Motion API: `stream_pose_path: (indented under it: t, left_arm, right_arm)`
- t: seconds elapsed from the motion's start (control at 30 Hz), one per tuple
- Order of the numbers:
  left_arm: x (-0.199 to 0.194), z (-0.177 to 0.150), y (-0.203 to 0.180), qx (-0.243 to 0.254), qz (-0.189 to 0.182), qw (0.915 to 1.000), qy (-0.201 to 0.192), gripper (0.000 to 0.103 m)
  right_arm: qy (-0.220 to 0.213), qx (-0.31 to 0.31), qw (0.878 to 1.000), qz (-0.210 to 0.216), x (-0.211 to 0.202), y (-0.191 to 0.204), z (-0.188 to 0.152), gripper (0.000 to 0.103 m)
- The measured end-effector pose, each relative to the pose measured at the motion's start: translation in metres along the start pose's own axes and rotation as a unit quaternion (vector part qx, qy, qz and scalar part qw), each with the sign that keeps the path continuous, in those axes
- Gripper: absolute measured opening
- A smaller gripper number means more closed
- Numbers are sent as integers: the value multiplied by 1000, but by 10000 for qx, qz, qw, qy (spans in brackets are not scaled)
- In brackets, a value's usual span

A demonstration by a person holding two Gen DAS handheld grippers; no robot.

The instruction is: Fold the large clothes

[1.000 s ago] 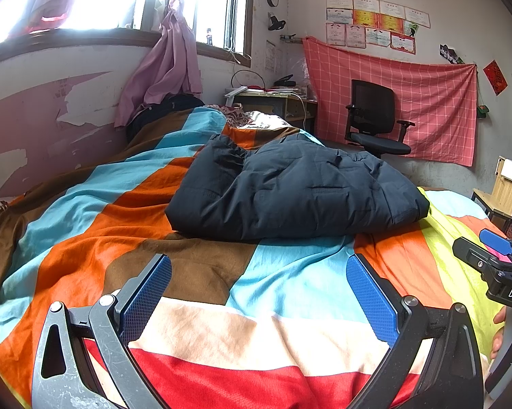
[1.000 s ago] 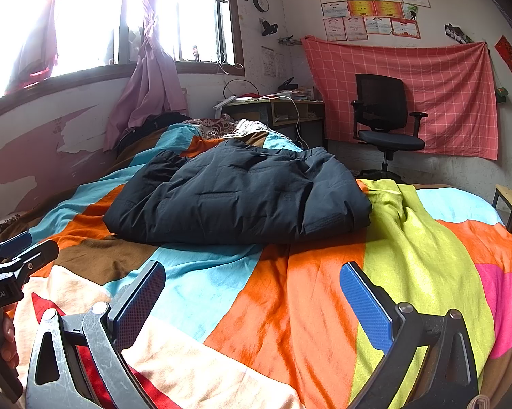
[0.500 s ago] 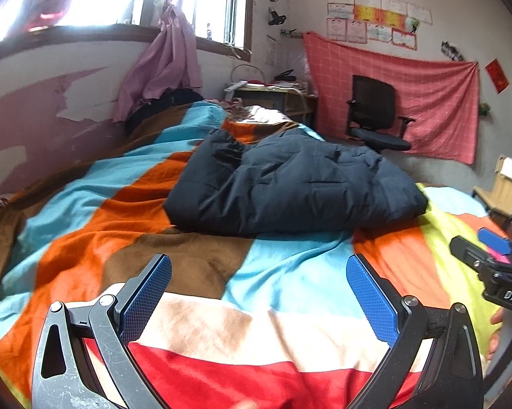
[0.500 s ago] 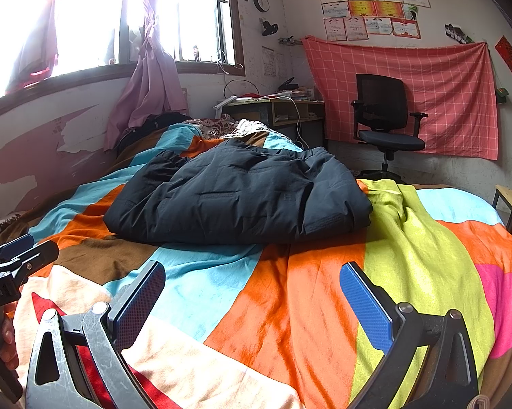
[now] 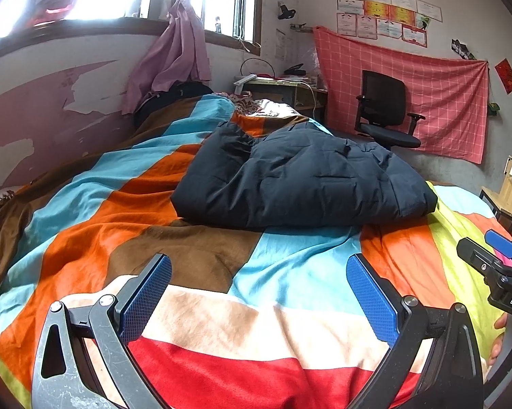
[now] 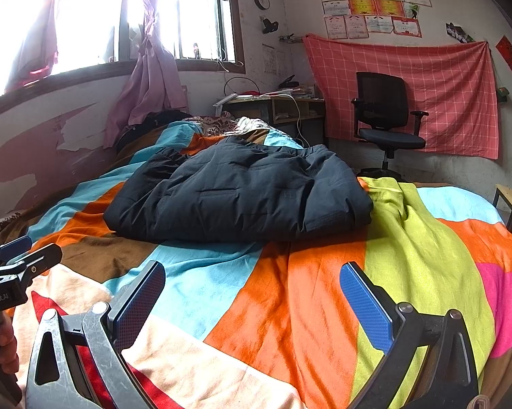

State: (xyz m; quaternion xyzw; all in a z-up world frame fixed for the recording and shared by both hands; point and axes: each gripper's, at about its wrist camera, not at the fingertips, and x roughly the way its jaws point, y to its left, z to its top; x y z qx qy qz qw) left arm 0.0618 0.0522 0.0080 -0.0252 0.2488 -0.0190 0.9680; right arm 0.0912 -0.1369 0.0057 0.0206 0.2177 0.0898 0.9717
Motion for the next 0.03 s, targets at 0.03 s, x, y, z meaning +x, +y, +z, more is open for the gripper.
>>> stream_pose_path:
  t: [0.03]
  left_arm:
    - [0,0,0,-13,8,10000,8,101]
  right_arm:
    - [1,3,10000,1,0,0,0,103]
